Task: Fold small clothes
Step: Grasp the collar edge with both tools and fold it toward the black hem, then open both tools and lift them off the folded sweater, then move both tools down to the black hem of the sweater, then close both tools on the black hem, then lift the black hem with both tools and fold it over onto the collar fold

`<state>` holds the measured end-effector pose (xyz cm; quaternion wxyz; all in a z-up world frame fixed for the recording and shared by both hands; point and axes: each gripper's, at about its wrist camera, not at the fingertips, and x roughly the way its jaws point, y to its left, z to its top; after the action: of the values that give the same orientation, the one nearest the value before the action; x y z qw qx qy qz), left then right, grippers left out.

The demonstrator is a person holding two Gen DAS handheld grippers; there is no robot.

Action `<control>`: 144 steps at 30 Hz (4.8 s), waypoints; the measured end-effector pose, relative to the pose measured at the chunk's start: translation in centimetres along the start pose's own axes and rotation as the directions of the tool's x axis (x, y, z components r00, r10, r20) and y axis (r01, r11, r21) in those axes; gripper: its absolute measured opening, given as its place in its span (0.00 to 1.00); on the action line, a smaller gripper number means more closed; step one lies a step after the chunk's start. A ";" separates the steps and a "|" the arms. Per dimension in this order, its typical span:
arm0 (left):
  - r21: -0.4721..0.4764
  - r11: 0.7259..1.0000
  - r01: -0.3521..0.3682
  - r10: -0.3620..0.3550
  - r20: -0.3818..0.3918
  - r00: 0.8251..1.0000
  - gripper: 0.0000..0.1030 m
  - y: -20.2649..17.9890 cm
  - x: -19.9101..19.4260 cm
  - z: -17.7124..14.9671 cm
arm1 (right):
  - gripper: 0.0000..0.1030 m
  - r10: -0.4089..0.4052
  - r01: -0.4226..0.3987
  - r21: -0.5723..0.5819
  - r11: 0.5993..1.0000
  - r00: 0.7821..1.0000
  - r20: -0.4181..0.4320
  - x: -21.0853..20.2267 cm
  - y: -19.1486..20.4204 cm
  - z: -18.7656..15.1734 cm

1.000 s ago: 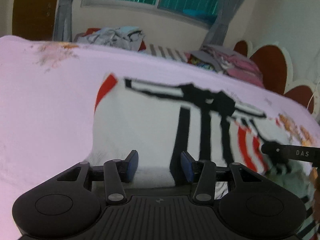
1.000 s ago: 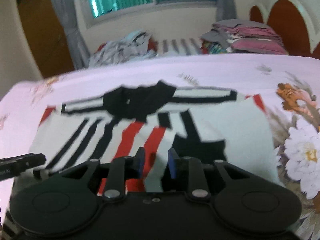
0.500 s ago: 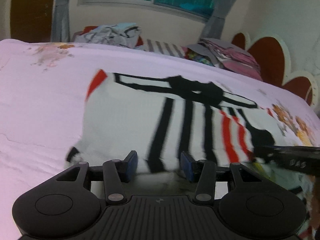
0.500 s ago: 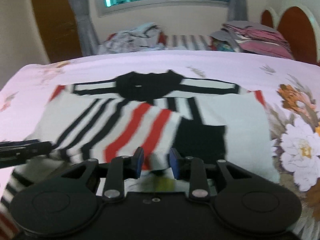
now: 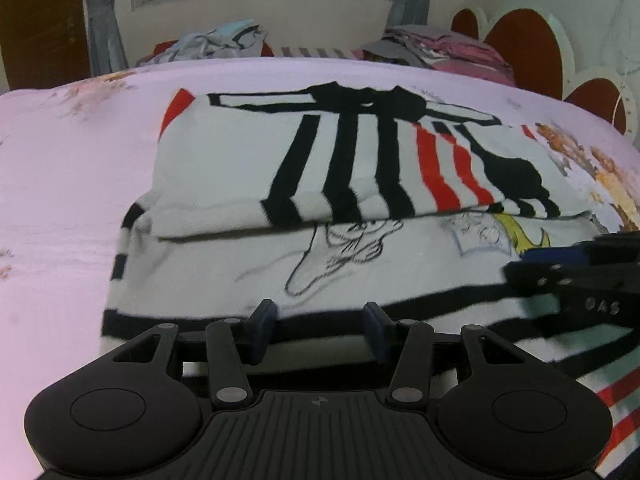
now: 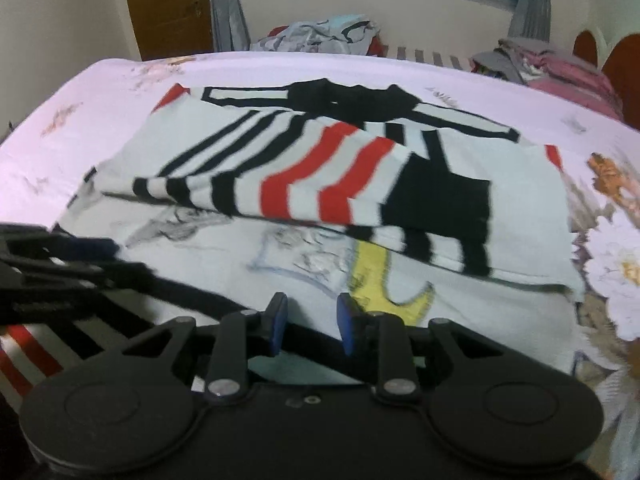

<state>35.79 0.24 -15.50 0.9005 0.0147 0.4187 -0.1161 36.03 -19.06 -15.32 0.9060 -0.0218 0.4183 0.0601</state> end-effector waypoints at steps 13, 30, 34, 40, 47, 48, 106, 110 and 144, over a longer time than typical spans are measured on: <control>0.060 0.998 0.025 -0.024 -0.014 1.000 0.63 -0.9 -3.1 -2.7 | 0.31 -0.054 0.054 0.083 0.995 0.999 -0.006 -4.1 1.7 -4.4; 0.086 0.995 0.045 -0.045 -0.005 0.999 0.64 2.1 -9.8 -9.5 | 0.39 -0.214 0.215 0.140 0.966 0.977 -0.024 -11.1 4.5 -11.7; 0.087 0.995 0.044 -0.044 -0.004 0.999 0.66 2.7 -10.7 -10.8 | 0.39 -0.229 0.233 0.136 0.963 0.972 -0.047 -11.5 5.3 -13.0; 0.045 0.997 0.060 -0.060 0.004 0.998 0.68 4.0 -12.2 -12.3 | 0.41 -0.242 0.247 0.180 0.952 0.969 -0.051 -13.4 5.0 -14.3; -0.034 0.998 0.059 -0.059 0.011 0.998 0.72 6.5 -13.8 -13.6 | 0.49 -0.264 0.268 0.232 0.935 0.963 -0.050 -15.3 4.1 -16.2; -0.051 0.997 0.058 -0.058 0.006 0.998 0.72 6.9 -13.9 -13.9 | 0.49 -0.269 0.274 0.236 0.932 0.962 -0.052 -15.5 4.0 -16.5; -0.076 0.946 0.316 -0.299 0.176 0.938 0.11 6.7 -15.0 -3.8 | 0.10 -0.139 0.082 0.318 0.945 0.977 0.162 -18.9 -0.9 -7.7; -0.096 0.946 0.310 -0.284 0.217 0.934 0.12 6.8 -14.0 -1.4 | 0.10 -0.137 0.065 0.343 0.937 0.972 0.190 -18.0 -2.7 -5.2; -0.244 0.964 0.109 -0.087 0.096 0.992 0.17 6.6 7.9 14.4 | 0.34 -0.088 0.041 0.569 0.821 0.995 0.055 4.4 -16.7 10.1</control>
<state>52.94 3.35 -12.59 0.9053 -0.1241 0.3916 -0.1076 48.59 -34.32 -12.34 0.8889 0.2366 0.3802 -0.0965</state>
